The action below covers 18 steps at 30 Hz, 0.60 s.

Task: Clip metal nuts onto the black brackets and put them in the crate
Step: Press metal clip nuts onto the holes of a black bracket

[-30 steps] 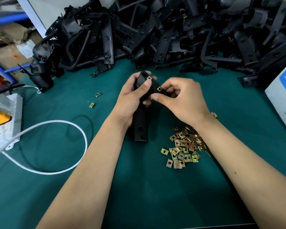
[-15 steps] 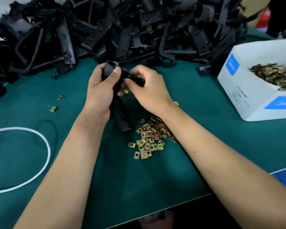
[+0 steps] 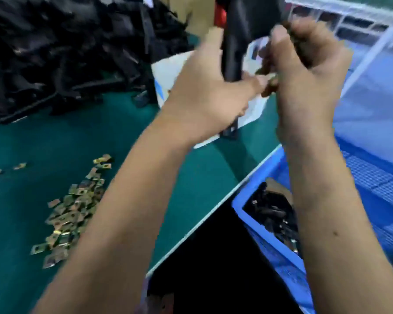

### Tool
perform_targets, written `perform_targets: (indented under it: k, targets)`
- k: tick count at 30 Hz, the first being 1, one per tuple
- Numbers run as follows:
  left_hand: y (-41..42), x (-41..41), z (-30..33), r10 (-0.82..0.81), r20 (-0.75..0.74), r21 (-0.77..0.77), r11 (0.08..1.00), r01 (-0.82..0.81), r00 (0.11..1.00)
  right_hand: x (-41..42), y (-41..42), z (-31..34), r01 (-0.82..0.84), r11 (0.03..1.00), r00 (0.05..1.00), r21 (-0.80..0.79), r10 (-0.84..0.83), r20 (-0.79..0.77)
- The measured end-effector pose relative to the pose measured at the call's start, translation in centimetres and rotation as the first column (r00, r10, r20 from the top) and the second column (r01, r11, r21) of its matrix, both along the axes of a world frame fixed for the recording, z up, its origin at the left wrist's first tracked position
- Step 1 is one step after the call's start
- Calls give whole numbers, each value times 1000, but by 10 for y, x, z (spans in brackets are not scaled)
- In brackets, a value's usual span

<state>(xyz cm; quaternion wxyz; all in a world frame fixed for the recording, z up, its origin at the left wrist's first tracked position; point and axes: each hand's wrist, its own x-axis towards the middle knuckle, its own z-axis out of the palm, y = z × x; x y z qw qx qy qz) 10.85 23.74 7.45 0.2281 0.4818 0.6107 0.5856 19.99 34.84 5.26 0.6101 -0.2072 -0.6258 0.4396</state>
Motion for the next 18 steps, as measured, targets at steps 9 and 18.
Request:
perform_targets:
  k: [9, 18]
  targets:
    - [111, 154, -128, -584, -178, -688, 649, 324, 792, 191, 67, -194, 64, 560, 961, -826, -259, -101]
    - [97, 152, -221, -836, -159, -932, 303, 201, 525, 268, 48, -346, 675, 20, 738, -738, -4, 675]
